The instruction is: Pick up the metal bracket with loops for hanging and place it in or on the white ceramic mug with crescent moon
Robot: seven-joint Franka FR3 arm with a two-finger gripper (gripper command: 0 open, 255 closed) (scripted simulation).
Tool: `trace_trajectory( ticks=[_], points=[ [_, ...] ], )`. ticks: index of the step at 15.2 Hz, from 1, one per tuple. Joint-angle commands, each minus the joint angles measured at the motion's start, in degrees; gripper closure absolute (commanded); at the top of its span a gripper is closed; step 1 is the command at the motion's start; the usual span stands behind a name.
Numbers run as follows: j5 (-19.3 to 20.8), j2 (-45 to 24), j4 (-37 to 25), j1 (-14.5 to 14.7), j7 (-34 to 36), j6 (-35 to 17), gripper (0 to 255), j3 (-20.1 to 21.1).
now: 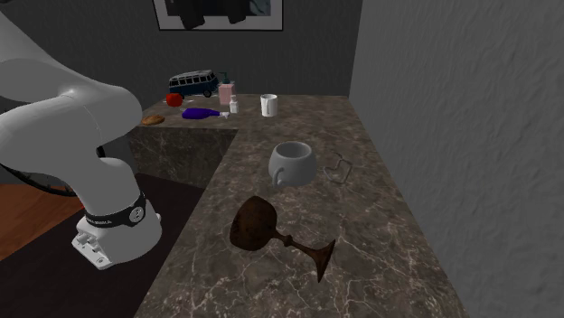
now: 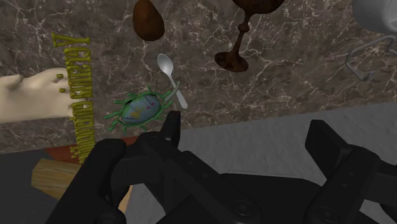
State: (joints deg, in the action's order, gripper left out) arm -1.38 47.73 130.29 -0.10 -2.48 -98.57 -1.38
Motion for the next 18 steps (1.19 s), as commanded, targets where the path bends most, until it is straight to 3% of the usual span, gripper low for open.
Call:
trace_trajectory(
  ticks=[1,10,18],
  points=[
    [0.00,0.00,0.00,0.00,0.00,0.00,0,0.00],
    [-3.95,-3.35,10.57,2.49,7.08,-13.48,0,7.70],
    [-6.83,-11.91,15.34,4.58,13.64,-26.64,0,15.27]
  ],
)
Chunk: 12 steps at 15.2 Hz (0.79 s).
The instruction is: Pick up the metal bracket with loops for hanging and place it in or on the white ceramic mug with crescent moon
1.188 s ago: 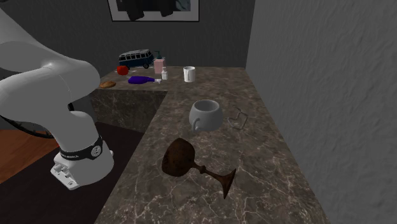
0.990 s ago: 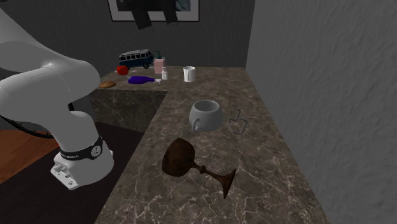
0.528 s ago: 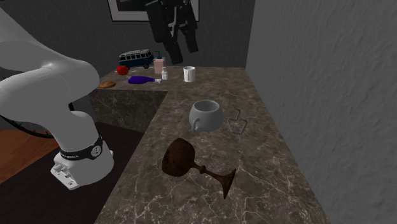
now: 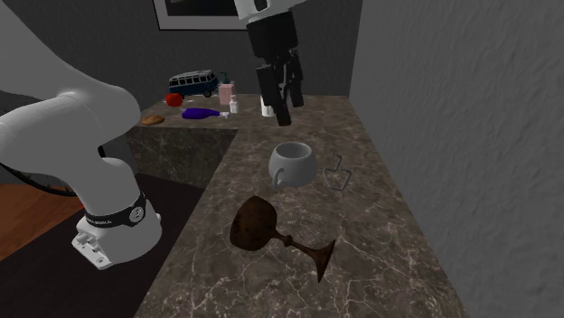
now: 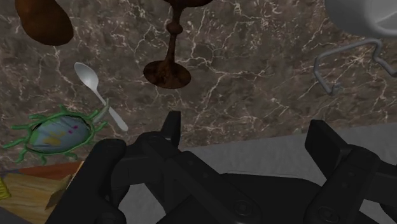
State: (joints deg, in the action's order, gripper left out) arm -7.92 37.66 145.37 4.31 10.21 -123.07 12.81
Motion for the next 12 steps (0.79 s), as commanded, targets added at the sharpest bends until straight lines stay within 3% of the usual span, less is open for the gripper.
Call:
trace_trajectory(
  ticks=[1,7,12],
  points=[
    [-0.50,-3.28,0.52,0.33,1.82,-3.83,0,2.09],
    [-0.27,-13.50,0.48,0.48,7.79,-13.87,0,8.43],
    [3.60,-23.82,-1.66,-0.84,14.78,-21.61,0,14.10]
  ],
)
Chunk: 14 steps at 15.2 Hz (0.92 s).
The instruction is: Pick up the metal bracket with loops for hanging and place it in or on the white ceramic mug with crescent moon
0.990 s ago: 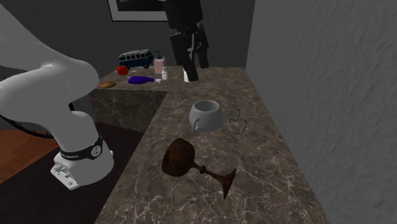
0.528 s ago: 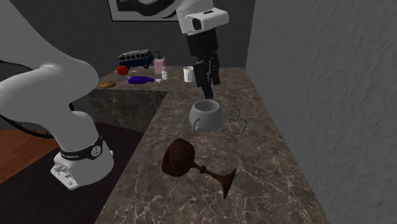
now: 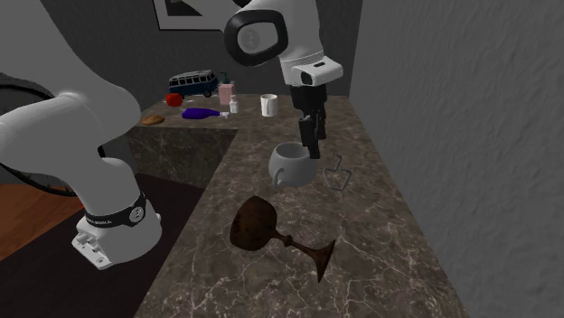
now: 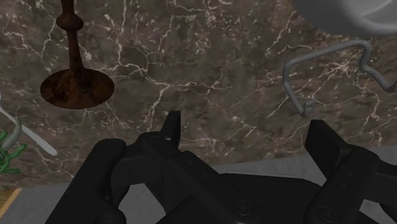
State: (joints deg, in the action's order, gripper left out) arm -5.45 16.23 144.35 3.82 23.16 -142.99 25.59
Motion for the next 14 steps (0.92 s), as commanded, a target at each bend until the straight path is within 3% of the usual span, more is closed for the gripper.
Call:
trace_trajectory(
  ticks=[1,6,10,14],
  points=[
    [2.57,-4.64,-1.29,-0.79,3.64,-3.09,0,2.48],
    [14.54,-16.90,-5.87,-2.38,15.73,-8.63,0,6.78],
    [26.58,-26.94,-11.12,0.48,26.69,-10.63,0,5.48],
    [30.74,-30.36,-12.04,2.23,29.68,-12.52,0,3.08]
  ],
)
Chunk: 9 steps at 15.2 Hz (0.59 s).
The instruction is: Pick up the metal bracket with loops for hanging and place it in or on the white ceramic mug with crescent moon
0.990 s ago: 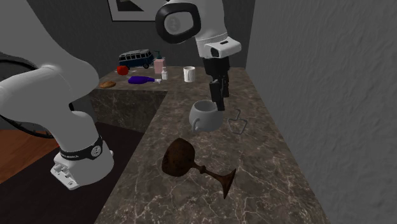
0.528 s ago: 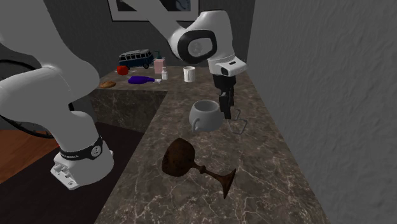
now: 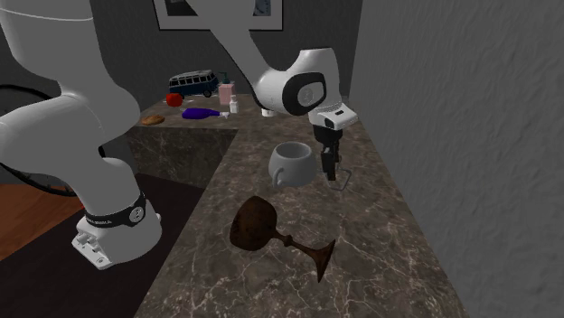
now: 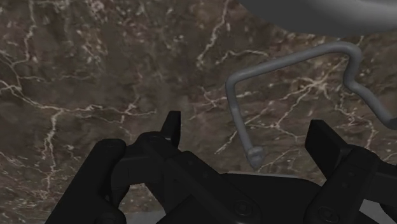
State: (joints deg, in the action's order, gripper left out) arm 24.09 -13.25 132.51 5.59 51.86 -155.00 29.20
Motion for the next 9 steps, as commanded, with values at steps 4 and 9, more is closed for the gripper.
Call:
trace_trajectory(
  ticks=[4,9],
  points=[
    [4.76,-3.91,-1.23,2.01,3.55,-2.07,0,-2.67],
    [4.75,-3.91,-1.23,2.03,3.54,-2.07,0,-2.68]
  ],
)
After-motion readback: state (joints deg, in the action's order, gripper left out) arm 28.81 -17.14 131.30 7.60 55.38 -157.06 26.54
